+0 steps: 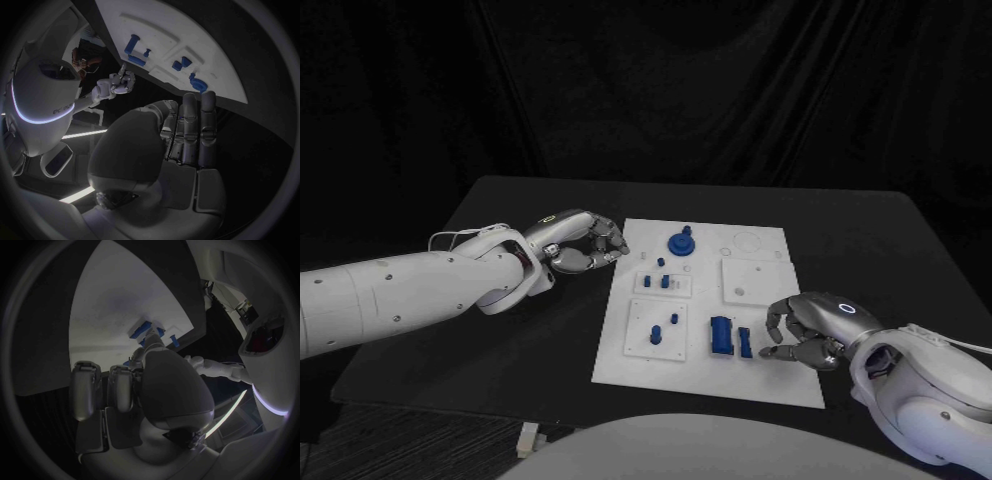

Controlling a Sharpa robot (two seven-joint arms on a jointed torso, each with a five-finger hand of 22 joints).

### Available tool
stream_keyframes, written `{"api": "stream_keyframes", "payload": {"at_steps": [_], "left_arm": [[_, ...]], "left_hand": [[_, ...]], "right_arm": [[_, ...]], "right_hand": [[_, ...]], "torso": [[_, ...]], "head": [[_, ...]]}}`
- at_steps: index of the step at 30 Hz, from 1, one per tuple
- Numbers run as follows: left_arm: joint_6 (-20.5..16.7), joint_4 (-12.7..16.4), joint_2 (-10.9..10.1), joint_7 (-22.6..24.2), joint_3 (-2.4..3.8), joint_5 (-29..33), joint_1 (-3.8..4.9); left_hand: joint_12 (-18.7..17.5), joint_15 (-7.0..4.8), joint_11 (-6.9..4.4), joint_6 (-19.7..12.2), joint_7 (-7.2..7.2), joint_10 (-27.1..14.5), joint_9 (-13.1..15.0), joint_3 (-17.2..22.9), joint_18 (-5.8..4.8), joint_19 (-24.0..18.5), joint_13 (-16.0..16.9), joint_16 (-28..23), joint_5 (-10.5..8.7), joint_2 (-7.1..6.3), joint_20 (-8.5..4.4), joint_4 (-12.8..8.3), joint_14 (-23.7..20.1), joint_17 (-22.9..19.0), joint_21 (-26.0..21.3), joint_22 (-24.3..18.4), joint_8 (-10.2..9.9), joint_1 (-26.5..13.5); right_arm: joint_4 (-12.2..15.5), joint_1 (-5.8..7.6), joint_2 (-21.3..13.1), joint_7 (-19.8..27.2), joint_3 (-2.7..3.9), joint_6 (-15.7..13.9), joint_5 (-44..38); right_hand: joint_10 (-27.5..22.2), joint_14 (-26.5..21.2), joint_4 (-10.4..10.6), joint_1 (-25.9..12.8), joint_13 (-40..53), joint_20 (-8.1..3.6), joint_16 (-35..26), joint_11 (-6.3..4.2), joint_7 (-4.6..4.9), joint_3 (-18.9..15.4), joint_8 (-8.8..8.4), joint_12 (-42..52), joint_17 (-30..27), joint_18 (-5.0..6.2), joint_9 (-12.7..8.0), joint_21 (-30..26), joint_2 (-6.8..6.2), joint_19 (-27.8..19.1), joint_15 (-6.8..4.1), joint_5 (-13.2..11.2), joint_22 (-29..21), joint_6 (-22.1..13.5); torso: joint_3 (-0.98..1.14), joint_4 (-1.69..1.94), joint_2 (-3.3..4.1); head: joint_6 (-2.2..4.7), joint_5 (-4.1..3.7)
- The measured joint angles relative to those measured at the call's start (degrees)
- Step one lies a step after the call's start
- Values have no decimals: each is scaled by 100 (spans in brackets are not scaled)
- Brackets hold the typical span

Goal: Assemble the parts on the task board

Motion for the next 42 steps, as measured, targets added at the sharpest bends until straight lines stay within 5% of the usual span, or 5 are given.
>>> {"api": "stream_keyframes", "payload": {"at_steps": [5,16,30,42], "left_arm": [[0,-3,11,4,0,0,-2],[0,-2,13,11,0,0,-3],[0,-3,14,16,0,0,-5],[0,-7,20,21,0,0,-8]], "left_hand": [[0,0,0,0,0,0,0,14,0,-6,-3,0,0,0,-2,-14,0,-3,0,0,0,0],[0,0,0,0,0,0,0,13,0,-6,-3,0,0,0,-2,-13,0,-2,0,0,0,0],[0,0,0,0,0,0,4,13,0,-6,-3,0,0,0,-2,-13,0,-2,0,5,0,0],[0,0,0,0,0,0,4,13,0,-6,-9,0,0,0,-2,-13,0,-2,30,4,0,0]], "right_arm": [[-33,119,-23,67,4,-56,257],[-290,108,238,63,0,-35,595],[-465,-99,468,-57,-3,26,677],[-525,-139,558,-129,-1,-23,674]], "right_hand": [[9,1,-105,206,32,0,0,34,30,31,-242,59,0,0,-271,0,155,0,1,149,0,16],[-21,1,-141,306,38,0,0,63,49,12,-250,57,0,0,-326,0,253,0,3,-78,-1,97],[-22,1,-140,301,40,0,0,64,36,-68,269,57,0,0,7,0,250,0,3,-101,-1,437],[-19,1,-68,108,39,0,0,58,-3,-75,452,22,0,0,147,1,337,0,3,-100,-2,516]], "torso": [[0,-1,0],[0,1,-3],[1,7,7],[1,2,3]], "head": [[0,-5],[0,-8],[0,-20],[0,-4]]}}
